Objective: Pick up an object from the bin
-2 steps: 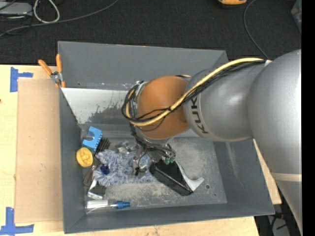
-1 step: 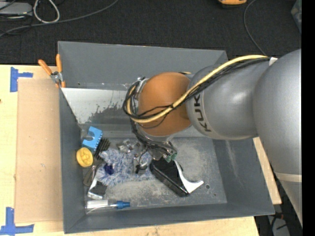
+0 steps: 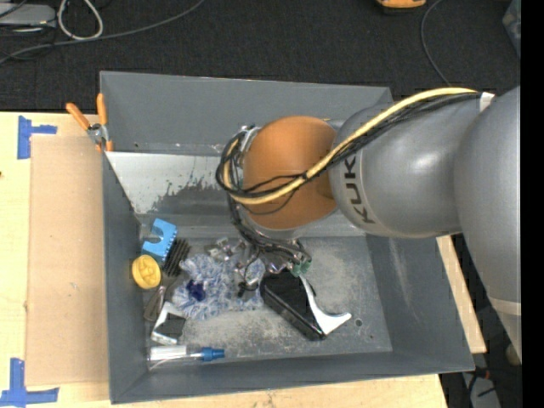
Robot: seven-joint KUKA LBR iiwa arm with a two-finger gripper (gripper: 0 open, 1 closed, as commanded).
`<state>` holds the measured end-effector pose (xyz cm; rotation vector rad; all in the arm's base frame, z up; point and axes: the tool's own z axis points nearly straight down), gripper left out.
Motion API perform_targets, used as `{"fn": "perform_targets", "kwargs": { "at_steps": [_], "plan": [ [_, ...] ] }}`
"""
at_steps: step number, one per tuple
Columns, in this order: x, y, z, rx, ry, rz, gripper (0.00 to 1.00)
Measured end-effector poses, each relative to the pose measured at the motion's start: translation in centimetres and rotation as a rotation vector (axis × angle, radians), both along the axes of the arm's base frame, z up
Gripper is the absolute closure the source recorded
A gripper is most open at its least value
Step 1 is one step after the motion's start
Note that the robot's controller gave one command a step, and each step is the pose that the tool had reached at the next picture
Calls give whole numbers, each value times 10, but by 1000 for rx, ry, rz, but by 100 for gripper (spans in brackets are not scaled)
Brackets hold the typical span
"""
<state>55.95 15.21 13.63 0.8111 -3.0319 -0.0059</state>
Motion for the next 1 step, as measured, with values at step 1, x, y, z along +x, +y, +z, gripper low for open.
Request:
{"fn": "perform_targets", "kwargs": {
  "at_steps": [1],
  "plan": [
    [2,1,36,3,-10,-1,100]
  ]
}}
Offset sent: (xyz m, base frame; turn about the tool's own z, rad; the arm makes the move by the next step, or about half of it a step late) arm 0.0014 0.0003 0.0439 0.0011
